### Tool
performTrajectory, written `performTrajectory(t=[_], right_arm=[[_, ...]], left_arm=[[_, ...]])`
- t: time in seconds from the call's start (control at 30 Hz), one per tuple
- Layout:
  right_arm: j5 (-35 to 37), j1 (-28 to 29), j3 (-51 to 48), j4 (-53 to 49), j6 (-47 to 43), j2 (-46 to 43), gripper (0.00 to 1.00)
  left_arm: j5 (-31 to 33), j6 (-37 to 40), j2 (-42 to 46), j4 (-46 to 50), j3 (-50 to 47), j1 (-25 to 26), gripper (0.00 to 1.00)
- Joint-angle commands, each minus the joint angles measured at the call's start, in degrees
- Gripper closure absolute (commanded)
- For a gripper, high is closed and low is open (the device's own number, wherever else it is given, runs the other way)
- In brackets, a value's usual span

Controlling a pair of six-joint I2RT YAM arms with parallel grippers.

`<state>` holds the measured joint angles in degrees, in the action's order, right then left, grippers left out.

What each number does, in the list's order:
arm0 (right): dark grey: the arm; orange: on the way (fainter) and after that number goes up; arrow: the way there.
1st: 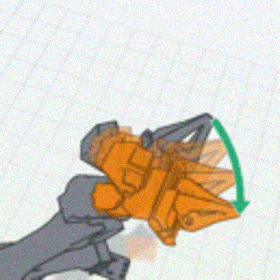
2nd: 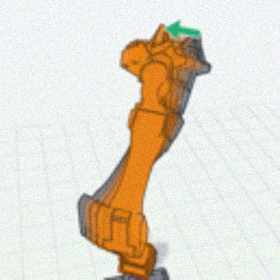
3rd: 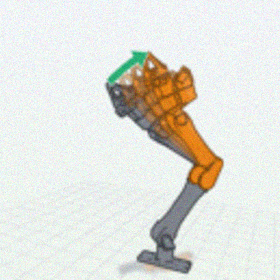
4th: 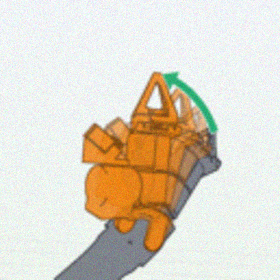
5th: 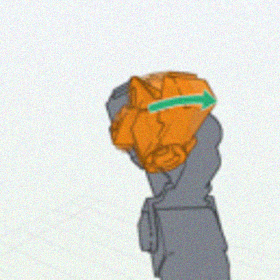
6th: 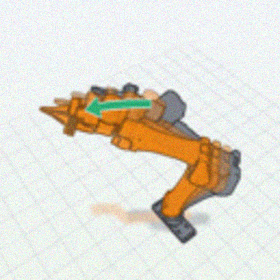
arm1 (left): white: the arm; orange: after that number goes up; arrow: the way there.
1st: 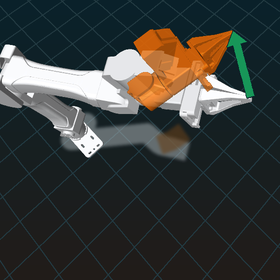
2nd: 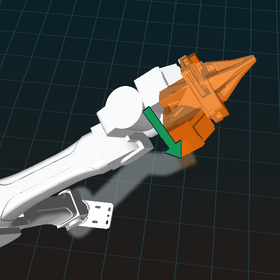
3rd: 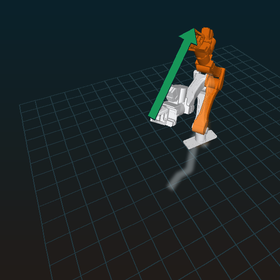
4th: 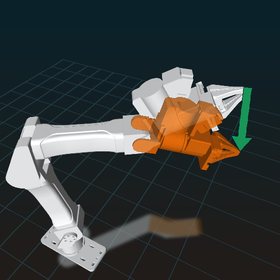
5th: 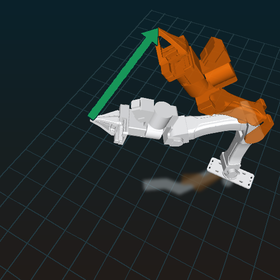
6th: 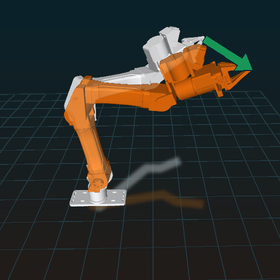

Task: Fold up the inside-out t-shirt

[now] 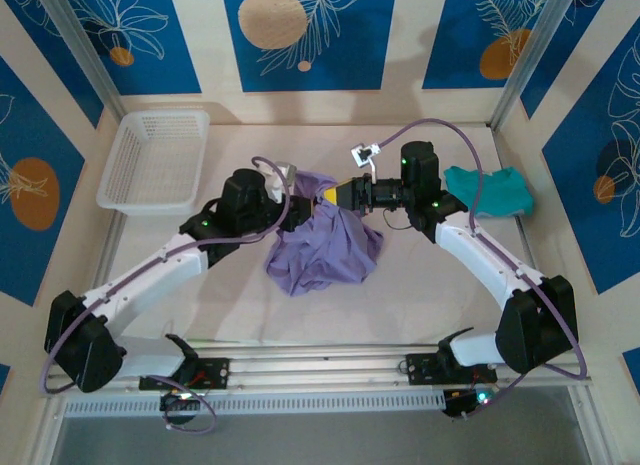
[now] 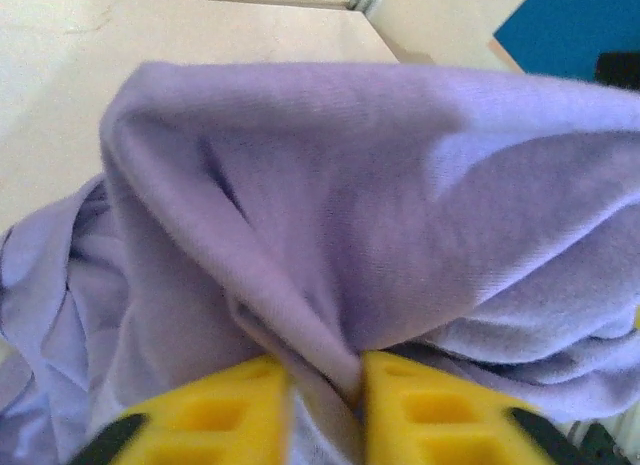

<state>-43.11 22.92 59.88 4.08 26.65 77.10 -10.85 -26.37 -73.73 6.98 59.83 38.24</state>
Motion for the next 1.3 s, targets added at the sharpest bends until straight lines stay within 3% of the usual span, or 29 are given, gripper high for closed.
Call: performTrajectory(t=[0.0, 0.03, 0.23, 0.37, 0.53, 0.73, 0.9, 1.03, 1.27], right_arm=[[-0.8, -0.1, 0.89, -3.67, -4.28, -2.52, 1.0], [-0.05, -0.55, 0.65, -4.76, -5.18, -3.41, 1.0], [2.5, -2.68, -1.6, -4.48, -1.71, -5.54, 0.94], [3.26, -2.36, -2.26, -4.16, 0.7, -5.12, 0.9], [5.09, -2.31, -1.25, -7.72, 0.89, -5.24, 0.82], [16.31, -1.16, 1.18, -20.76, -7.09, -9.84, 0.65], [25.67, 5.02, -1.28, -21.61, -18.22, -17.61, 0.6], [32.95, 9.63, -0.71, -20.76, -25.77, -18.19, 0.55], [33.0, 10.88, 1.85, -20.23, -31.9, -13.47, 0.4]], left_arm=[[-5.6, -1.11, -0.06, -5.87, 1.01, -1.56, 0.94], [-8.45, -2.26, 0.7, -8.7, -0.25, -2.44, 1.0], [-26.96, -12.42, 6.4, -31.28, -8.48, -5.88, 1.0], [-32.29, -16.12, 9.78, -39.96, -11.81, -6.5, 1.0], [-34.06, -13.23, 12.39, -36.94, -11.77, -6.68, 1.0], [-31.75, -8.62, 14.24, -29.74, -11.02, -6.69, 1.0], [-30.88, -5.96, 14.12, -25.76, -10.01, -6.7, 1.0], [-31.2, -5.22, 13.84, -25.18, -9.91, -6.76, 1.0], [-32.04, -5.26, 13.62, -24.47, -9.51, -6.66, 1.0]])
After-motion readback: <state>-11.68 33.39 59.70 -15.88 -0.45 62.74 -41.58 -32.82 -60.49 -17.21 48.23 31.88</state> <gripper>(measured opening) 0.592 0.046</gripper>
